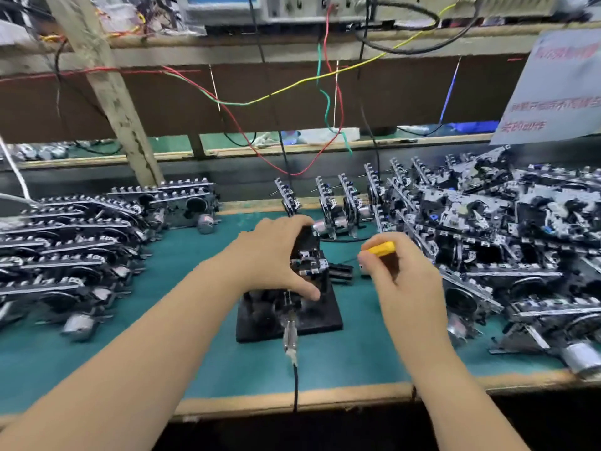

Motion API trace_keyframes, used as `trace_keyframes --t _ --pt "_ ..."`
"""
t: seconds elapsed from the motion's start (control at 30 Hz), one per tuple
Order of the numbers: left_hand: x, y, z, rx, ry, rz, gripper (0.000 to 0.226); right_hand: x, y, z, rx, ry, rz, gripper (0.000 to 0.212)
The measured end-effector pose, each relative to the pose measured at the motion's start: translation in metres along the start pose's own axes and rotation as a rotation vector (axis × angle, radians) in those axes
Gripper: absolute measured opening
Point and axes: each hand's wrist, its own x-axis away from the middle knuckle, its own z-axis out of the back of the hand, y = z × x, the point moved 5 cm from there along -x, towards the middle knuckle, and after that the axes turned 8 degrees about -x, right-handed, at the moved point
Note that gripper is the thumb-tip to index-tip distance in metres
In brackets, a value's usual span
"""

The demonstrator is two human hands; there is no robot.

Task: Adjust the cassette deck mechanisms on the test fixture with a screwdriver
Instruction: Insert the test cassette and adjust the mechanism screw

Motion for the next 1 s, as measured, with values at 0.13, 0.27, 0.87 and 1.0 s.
trace_keyframes --t 0.13,0.27,0.87,1.0 --pt "-0.003 0.0 0.008 0.03 0.063 -0.057 0.108 -0.004 -0.004 0.011 -0.313 0.112 -0.111 0.011" --pt "0.029 -0.008 0.033 0.806 0.303 0.053 0.087 -0.01 -0.021 0.015 -0.696 0.238 -0.077 0.012" --pt "0.105 0.005 0.015 1.838 0.43 0.063 0.06 0.005 -0.06 -0.017 -0.733 0.014 0.056 0.009" --pt "0.11 0.003 0.013 1.597 0.513 0.114 0.115 0.002 -0.057 -0.019 -0.749 -0.01 -0.024 0.008"
